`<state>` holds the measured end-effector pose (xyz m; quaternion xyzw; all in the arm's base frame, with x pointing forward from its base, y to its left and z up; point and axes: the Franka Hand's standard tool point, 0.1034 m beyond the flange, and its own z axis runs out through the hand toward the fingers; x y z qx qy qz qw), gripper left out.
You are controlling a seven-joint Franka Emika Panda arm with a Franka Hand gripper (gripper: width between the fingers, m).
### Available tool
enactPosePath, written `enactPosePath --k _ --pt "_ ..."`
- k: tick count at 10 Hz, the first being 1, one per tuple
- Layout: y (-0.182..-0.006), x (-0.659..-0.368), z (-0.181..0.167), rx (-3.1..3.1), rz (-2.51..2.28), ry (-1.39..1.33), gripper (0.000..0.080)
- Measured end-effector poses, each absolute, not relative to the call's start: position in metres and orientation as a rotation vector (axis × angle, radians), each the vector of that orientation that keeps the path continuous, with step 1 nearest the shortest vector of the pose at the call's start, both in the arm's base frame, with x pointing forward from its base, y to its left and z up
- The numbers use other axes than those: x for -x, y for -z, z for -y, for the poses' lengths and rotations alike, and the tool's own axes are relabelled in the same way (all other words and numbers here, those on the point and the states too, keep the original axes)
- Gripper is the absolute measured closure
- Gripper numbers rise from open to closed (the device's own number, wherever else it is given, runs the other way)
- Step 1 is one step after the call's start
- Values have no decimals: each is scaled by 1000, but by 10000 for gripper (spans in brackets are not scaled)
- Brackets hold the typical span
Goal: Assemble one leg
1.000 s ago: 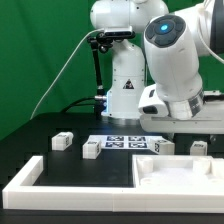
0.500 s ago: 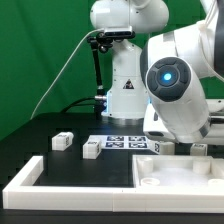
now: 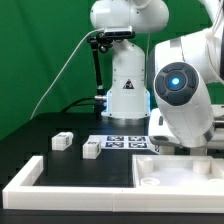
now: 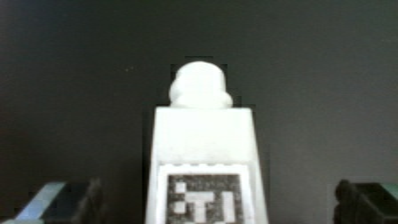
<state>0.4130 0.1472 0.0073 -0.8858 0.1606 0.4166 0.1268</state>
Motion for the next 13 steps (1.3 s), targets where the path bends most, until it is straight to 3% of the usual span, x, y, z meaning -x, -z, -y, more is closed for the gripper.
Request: enactPosePath --k 2,4,5,6,11,12,13 --pt "-7 -413 -150 2584 -461 -1209 150" --pt "-7 -413 -149 2583 -463 -1208 423" --pt "-7 -413 -149 2583 -463 -1208 423" --pt "-7 -413 -149 2583 -463 -1208 512" --pt "-7 -413 -149 2583 -463 -1208 512" --pt "-10 -415 -147 2581 -460 -1213 511" --pt "-25 -422 -140 2577 -465 -1207 511"
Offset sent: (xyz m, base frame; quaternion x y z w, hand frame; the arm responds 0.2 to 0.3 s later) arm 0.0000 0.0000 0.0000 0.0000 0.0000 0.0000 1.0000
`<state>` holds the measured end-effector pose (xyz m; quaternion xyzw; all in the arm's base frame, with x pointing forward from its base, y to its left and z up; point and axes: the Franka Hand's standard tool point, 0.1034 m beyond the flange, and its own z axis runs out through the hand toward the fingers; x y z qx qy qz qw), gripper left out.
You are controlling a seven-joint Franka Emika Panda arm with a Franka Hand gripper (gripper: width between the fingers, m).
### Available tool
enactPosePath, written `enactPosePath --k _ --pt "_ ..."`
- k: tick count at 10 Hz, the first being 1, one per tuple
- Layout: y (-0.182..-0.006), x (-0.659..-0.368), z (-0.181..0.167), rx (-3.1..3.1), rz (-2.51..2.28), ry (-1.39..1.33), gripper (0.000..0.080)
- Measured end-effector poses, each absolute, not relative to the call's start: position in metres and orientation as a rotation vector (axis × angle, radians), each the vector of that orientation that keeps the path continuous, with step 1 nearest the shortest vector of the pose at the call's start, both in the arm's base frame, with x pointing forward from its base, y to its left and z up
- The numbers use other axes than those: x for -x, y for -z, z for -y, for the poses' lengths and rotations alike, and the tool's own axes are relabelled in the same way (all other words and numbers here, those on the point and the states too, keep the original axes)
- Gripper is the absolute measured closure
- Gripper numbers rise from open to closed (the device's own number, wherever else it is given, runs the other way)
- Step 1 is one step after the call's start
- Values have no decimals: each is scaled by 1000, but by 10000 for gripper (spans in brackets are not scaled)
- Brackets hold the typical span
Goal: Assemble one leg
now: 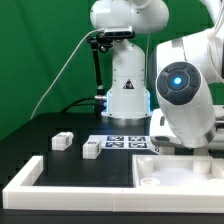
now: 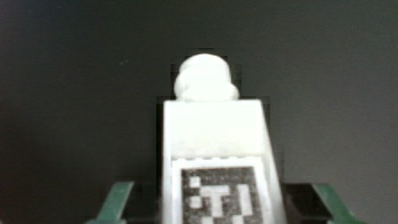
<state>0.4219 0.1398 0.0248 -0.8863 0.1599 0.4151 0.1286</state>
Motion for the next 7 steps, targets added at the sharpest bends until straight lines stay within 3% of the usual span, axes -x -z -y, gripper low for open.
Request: enactPosePath --k 3,7 --pt "-61 -443 -128 2560 -462 -1195 511" --pt "-60 -456 -124 2593 -483 -1107 511"
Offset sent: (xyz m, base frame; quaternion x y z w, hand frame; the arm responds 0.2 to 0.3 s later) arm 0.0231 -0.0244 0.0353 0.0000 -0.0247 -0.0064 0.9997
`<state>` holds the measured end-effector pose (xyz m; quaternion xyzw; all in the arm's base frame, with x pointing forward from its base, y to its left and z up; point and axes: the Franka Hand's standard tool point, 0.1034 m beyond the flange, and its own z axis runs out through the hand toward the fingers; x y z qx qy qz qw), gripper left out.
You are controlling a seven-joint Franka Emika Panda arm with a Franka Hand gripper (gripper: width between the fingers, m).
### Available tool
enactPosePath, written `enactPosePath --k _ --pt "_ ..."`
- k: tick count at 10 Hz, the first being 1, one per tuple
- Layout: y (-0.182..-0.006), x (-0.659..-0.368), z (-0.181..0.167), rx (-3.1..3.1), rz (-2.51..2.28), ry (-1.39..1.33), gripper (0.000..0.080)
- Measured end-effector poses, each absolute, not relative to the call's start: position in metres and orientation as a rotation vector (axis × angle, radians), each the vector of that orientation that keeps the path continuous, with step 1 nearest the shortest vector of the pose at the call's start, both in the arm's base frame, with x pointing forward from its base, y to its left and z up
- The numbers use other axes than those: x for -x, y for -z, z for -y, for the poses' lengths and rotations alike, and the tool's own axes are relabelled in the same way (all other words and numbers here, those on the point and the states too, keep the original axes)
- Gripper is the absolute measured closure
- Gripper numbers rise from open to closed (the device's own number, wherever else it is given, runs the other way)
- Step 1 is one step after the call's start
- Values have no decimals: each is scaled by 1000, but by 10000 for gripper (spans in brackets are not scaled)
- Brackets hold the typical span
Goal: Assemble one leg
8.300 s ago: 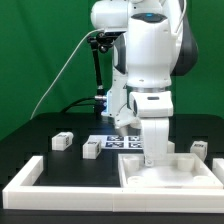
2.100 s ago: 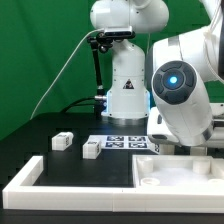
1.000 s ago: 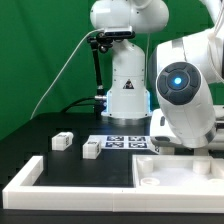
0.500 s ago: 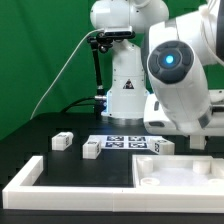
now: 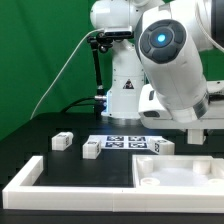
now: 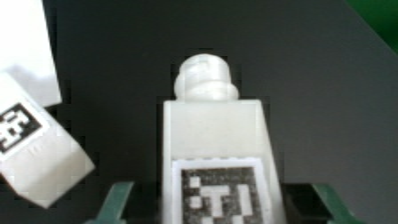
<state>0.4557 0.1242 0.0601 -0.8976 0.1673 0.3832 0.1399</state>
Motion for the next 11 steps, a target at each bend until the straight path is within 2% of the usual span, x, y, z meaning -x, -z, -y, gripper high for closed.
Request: enactPosePath --k 1,2,3,4,6,10,11 --pt "-57 -462 -124 2649 -505 -981 511" --pt "-47 -465 -119 2720 -485 -816 511" --pt "-53 -466 -113 2790 -451 -716 511" --pt "-69 -476 -109 2865 -379 -610 511" --pt "-90 -499 -114 2959 -278 -359 511" --pt "-84 -501 -121 2983 -269 192 511" --pt "-82 -498 -128 2997 -140 333 511"
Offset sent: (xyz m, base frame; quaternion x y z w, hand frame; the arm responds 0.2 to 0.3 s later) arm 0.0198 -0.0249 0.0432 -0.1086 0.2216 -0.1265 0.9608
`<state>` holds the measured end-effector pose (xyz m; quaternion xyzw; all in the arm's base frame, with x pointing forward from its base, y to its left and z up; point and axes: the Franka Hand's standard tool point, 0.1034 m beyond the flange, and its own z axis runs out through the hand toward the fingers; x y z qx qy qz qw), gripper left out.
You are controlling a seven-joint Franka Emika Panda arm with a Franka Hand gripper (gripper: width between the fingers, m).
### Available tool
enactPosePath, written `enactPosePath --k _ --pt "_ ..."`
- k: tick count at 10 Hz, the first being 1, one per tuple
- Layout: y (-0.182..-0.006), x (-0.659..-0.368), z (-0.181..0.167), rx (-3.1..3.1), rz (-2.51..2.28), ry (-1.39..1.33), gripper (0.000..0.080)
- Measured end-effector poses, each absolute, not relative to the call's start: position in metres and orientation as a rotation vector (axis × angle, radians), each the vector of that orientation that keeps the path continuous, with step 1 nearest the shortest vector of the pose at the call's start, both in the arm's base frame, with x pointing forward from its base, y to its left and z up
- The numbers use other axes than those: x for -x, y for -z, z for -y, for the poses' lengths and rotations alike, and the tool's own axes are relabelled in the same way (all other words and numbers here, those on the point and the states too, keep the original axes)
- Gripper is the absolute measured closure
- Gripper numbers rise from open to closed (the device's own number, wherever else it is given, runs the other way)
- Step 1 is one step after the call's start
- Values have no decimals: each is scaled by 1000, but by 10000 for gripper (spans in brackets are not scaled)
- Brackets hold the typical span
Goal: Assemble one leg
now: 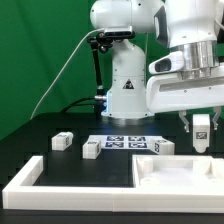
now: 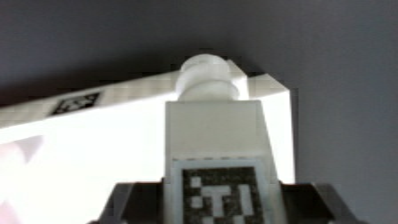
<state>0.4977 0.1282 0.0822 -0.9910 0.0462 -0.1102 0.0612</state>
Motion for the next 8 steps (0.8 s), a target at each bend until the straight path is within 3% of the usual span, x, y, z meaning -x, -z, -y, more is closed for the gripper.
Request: enactPosePath --k 3,5,6,8 --pt "-106 -521 -145 2940 42 704 511" --pt "-109 -526 -146 2914 80 838 511" --pt "-99 -520 -146 2943 89 756 511" --pt "-99 -523 -144 2947 108 761 511"
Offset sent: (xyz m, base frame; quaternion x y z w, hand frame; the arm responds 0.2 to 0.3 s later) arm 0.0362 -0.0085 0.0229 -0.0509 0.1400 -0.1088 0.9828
